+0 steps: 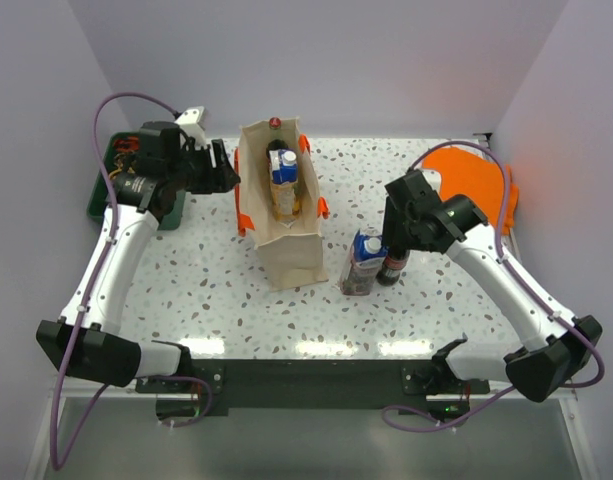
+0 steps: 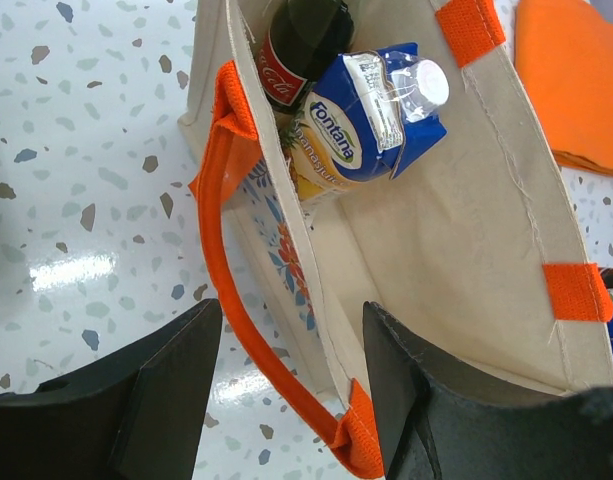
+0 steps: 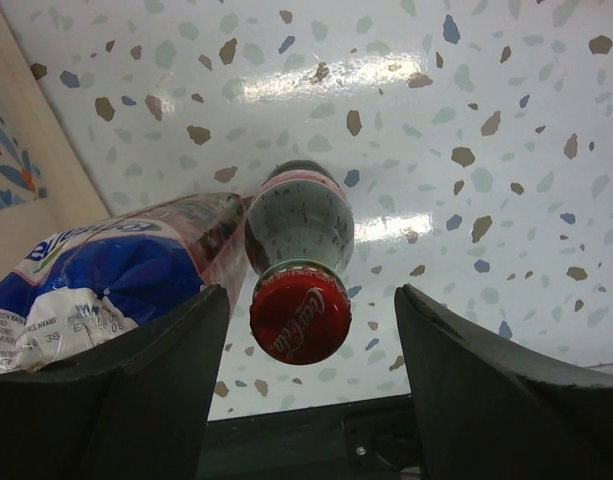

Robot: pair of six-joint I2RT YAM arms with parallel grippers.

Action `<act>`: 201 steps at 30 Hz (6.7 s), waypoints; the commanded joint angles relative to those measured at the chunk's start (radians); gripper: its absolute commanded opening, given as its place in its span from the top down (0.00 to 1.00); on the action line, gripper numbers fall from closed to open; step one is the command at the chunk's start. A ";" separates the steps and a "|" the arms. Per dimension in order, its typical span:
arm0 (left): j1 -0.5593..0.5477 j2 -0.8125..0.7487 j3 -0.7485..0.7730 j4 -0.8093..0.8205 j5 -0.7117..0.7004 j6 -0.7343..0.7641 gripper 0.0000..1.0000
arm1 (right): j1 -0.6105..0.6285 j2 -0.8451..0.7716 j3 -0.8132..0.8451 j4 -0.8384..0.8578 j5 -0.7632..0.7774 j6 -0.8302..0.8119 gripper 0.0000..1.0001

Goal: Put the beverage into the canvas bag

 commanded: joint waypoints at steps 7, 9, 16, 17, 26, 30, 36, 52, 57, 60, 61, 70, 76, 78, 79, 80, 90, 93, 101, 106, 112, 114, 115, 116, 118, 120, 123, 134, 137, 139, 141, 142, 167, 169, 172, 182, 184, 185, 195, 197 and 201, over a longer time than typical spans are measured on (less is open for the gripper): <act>-0.003 -0.021 -0.004 0.032 0.007 -0.010 0.36 | -0.024 0.007 -0.016 0.066 -0.010 0.011 0.39; -0.003 -0.020 -0.004 0.031 0.004 -0.010 0.36 | -0.028 0.008 -0.015 0.074 -0.016 0.011 0.41; -0.003 -0.017 -0.003 0.034 -0.004 -0.009 0.36 | -0.042 0.015 -0.028 0.095 -0.036 0.003 0.45; -0.003 -0.018 -0.003 0.034 -0.004 -0.010 0.36 | -0.045 0.019 -0.030 0.098 -0.039 0.003 0.45; -0.003 -0.017 0.002 0.032 -0.018 -0.004 0.36 | -0.056 0.030 -0.062 0.123 -0.099 -0.001 0.49; -0.003 -0.012 0.002 0.036 -0.019 -0.004 0.36 | -0.060 0.038 -0.061 0.124 -0.105 -0.001 0.58; -0.003 -0.010 -0.004 0.039 -0.022 -0.003 0.36 | -0.062 0.038 -0.053 0.117 -0.098 -0.003 0.74; -0.003 0.010 0.002 0.054 -0.010 -0.009 0.36 | -0.062 0.031 -0.041 0.112 -0.075 -0.018 0.53; -0.003 0.017 0.002 0.057 -0.009 -0.010 0.36 | -0.064 0.035 -0.018 0.104 -0.059 -0.026 0.43; -0.003 0.019 0.003 0.059 -0.009 -0.010 0.36 | -0.065 0.035 0.001 0.097 -0.044 -0.030 0.42; -0.003 0.019 0.003 0.060 -0.009 -0.012 0.36 | -0.064 0.035 0.007 0.098 -0.041 -0.032 0.42; -0.003 0.019 -0.001 0.066 -0.009 -0.018 0.36 | -0.064 0.035 0.036 0.083 -0.018 -0.038 0.57; -0.003 0.019 -0.004 0.068 -0.009 -0.022 0.37 | -0.062 0.030 0.024 0.078 -0.023 -0.036 0.71; -0.003 0.019 -0.006 0.069 -0.009 -0.024 0.37 | -0.064 0.027 0.021 0.077 -0.019 -0.038 0.75; -0.003 0.017 -0.007 0.069 -0.009 -0.026 0.37 | -0.064 0.025 0.019 0.075 -0.018 -0.038 0.77; -0.003 0.017 -0.007 0.068 -0.009 -0.026 0.37 | -0.062 0.025 0.019 0.074 -0.016 -0.038 0.80; -0.003 0.011 -0.018 0.065 -0.005 -0.029 0.37 | -0.064 -0.002 -0.008 0.067 -0.007 -0.035 0.55; -0.003 0.010 -0.020 0.066 -0.005 -0.030 0.37 | -0.064 -0.008 -0.013 0.064 -0.004 -0.033 0.51; -0.003 0.008 -0.029 0.068 -0.004 -0.033 0.37 | -0.064 -0.016 -0.024 0.063 -0.010 -0.032 0.70; -0.003 0.005 -0.029 0.068 -0.005 -0.035 0.37 | -0.064 -0.013 -0.027 0.067 -0.019 -0.032 1.00; -0.003 0.005 -0.030 0.072 -0.004 -0.039 0.37 | -0.064 -0.007 -0.007 0.069 -0.015 -0.039 1.00; -0.003 0.003 -0.030 0.071 -0.004 -0.039 0.37 | -0.064 -0.004 0.015 0.067 -0.012 -0.049 1.00; -0.002 0.003 -0.032 0.072 -0.004 -0.039 0.37 | -0.065 -0.001 0.037 0.067 -0.007 -0.056 1.00; -0.002 0.003 -0.033 0.072 -0.004 -0.039 0.37 | -0.062 0.008 0.050 0.063 -0.006 -0.062 1.00; -0.003 0.002 -0.032 0.071 -0.002 -0.039 0.37 | -0.064 0.015 0.091 0.052 0.000 -0.073 1.00; -0.003 0.000 -0.033 0.072 -0.002 -0.039 0.37 | -0.064 0.036 0.119 0.034 0.011 -0.081 1.00; -0.003 -0.001 -0.037 0.071 -0.002 -0.039 0.37 | -0.064 0.045 0.165 0.029 0.020 -0.096 1.00; -0.003 -0.004 -0.041 0.075 0.005 -0.038 0.37 | -0.064 0.073 0.318 0.018 0.060 -0.138 1.00; -0.003 -0.004 -0.043 0.074 0.007 -0.036 0.37 | -0.065 0.087 0.364 -0.006 0.070 -0.145 1.00; -0.003 -0.004 -0.043 0.074 0.011 -0.033 0.37 | -0.064 0.088 0.390 -0.015 0.077 -0.155 1.00; -0.003 -0.004 -0.046 0.072 0.021 -0.030 0.37 | -0.064 0.093 0.412 -0.026 0.085 -0.159 1.00; -0.003 -0.003 -0.047 0.072 0.025 -0.030 0.37 | -0.065 0.096 0.438 -0.031 0.088 -0.164 1.00; -0.003 -0.010 -0.079 0.077 0.067 -0.010 0.37 | -0.065 0.284 0.936 -0.141 0.027 -0.202 1.00; -0.003 -0.009 -0.083 0.078 0.068 -0.010 0.37 | -0.064 0.301 0.989 -0.160 0.017 -0.204 1.00; -0.003 -0.009 -0.086 0.083 0.070 -0.012 0.37 | -0.062 0.320 1.032 -0.164 0.002 -0.211 1.00; -0.003 -0.009 -0.084 0.089 0.085 -0.016 0.41 | -0.062 0.329 1.091 -0.107 -0.062 -0.224 1.00; -0.003 -0.007 -0.084 0.089 0.087 -0.018 0.42 | -0.065 0.334 1.107 -0.097 -0.075 -0.224 1.00; -0.003 -0.007 -0.084 0.091 0.088 -0.021 0.42 | -0.064 0.335 1.111 -0.094 -0.078 -0.224 1.00; -0.003 -0.003 -0.083 0.094 0.088 -0.024 0.44 | -0.064 0.364 1.209 -0.003 -0.148 -0.211 1.00; -0.003 -0.003 -0.086 0.095 0.088 -0.024 0.45 | -0.064 0.361 1.208 0.014 -0.160 -0.202 1.00; -0.002 -0.006 -0.093 0.094 0.082 -0.024 0.45 | -0.064 0.360 1.202 0.061 -0.200 -0.185 1.00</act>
